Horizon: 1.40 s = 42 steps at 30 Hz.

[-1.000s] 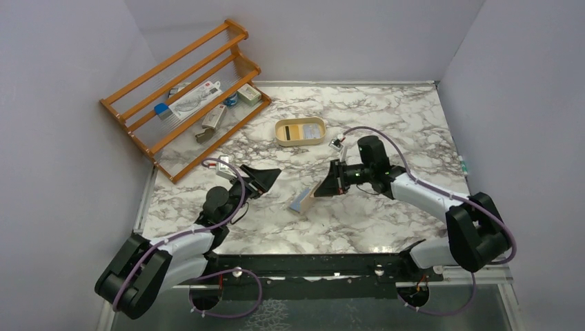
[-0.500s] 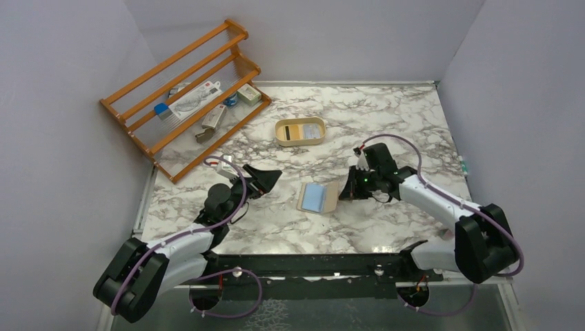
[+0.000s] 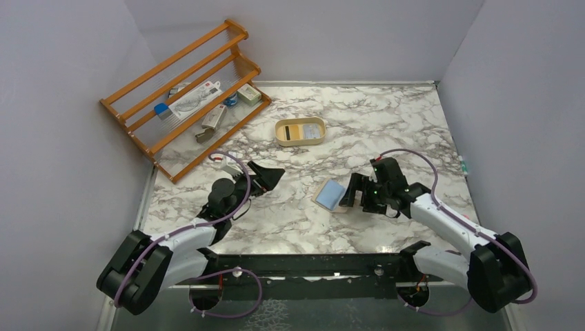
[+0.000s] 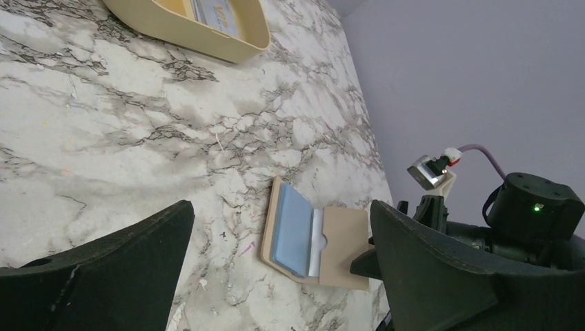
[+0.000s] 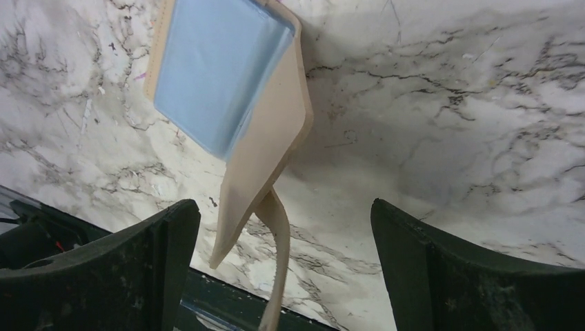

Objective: Take the credit cards out of the card holder

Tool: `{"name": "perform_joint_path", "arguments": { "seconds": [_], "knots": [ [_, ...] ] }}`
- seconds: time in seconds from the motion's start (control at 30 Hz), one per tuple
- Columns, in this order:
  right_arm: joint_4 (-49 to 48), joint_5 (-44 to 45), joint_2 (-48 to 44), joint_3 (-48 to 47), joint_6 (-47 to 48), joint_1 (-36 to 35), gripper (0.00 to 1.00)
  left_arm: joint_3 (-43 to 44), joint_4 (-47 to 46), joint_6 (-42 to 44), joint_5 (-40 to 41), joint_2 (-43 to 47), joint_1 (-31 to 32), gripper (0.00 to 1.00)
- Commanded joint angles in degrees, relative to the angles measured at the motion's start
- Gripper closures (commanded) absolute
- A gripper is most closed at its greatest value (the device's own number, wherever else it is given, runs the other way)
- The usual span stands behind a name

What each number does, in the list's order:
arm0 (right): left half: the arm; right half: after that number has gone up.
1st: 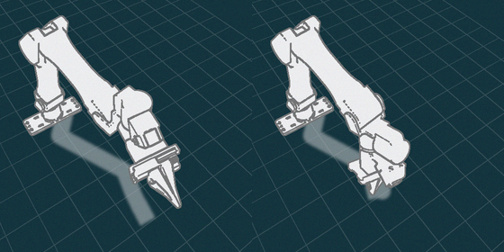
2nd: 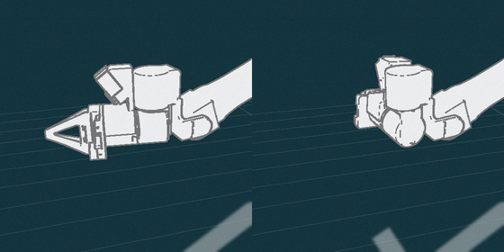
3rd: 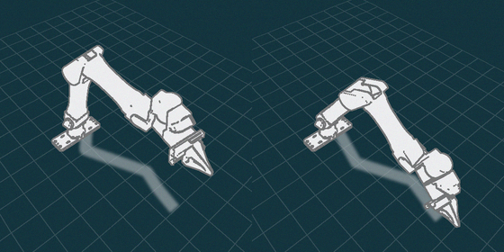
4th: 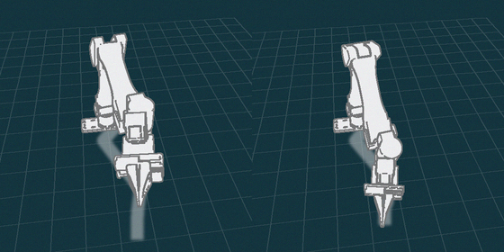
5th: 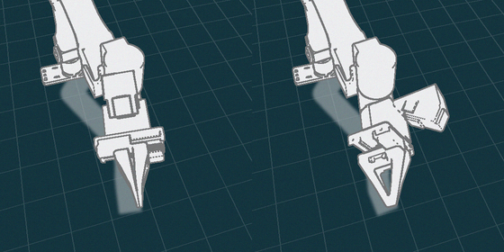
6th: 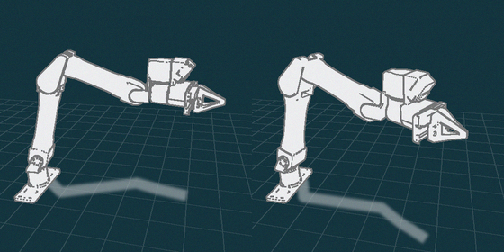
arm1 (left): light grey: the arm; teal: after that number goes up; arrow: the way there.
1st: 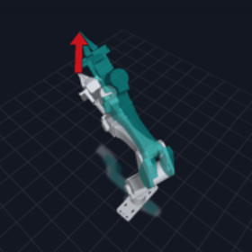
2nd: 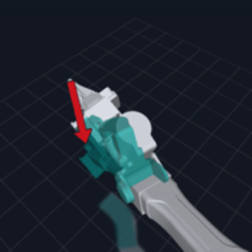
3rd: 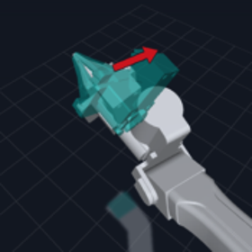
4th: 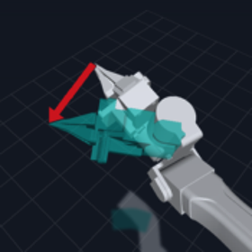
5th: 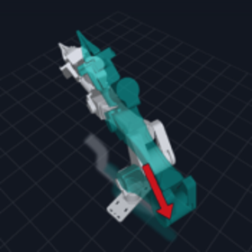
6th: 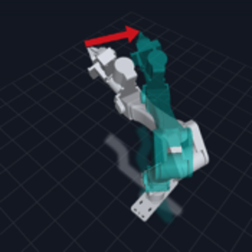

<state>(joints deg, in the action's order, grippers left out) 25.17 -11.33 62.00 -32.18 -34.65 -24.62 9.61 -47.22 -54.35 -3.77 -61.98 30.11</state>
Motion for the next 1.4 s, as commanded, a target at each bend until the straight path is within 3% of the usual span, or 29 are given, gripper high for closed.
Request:
{"name": "perform_joint_path", "arguments": {
  "seconds": [0.0, 0.13, 0.5, 0.63, 0.67, 0.7, 0.73, 1.03, 1.17, 1.37],
  "knots": [
    [-6.76, -4.56, 0.24, 2.11, -4.45, 0.27, 0.0, 1.15, -0.6, 1.59, -1.87, -0.01, 0.37, 0.03],
    [-7.3, -4.51, 0.62, 1.48, -4.68, 0.28, 0.02, 0.6, -0.63, 1.52, -1.59, 0.33, 0.47, 0.03],
    [-17.28, -4.75, 3.21, 6.22, -10.66, 0.28, 0.32, 1.54, -0.63, 1.54, -1.85, -0.92, 0.57, 0.03],
    [-19.15, -4.64, 5.64, 5.93, -11.15, 0.28, 0.57, 1.64, -0.68, 1.53, -1.85, -1.29, 0.65, 0.03],
    [-19.7, -4.7, 6.1, 5.77, -11.09, 0.28, 0.67, 1.72, -0.68, 1.47, -1.85, -1.3, 0.65, 0.03],
    [-20.8, -5.02, 6.65, 5.47, -10.63, 0.28, 0.91, 1.73, -0.7, 1.47, -1.84, -1.31, 0.65, 0.03],
    [-22.34, -6.51, 7.22, 5.0, -9.78, 0.23, 0.98, 1.8, -0.68, 1.44, -1.85, -1.27, 0.73, 0.03],
    [-38.4, -30.54, 9.28, -8.39, -0.97, 0.3, 0.99, 3.31, -4.9, -3.54, -2.74, -1.49, 0.31, 0.01],
    [-46.56, -38.95, 9.37, -12.27, -5.11, 1.65, 0.99, 3.73, -17.3, -11.89, -5.15, -8.03, -0.9, 0.01],
    [-59.64, -49.47, 9.09, -15.95, -15.6, 3.38, 0.99, 5.16, -45.66, -25.49, -4.63, -21.2, -1.3, 0.01]
  ]
}}
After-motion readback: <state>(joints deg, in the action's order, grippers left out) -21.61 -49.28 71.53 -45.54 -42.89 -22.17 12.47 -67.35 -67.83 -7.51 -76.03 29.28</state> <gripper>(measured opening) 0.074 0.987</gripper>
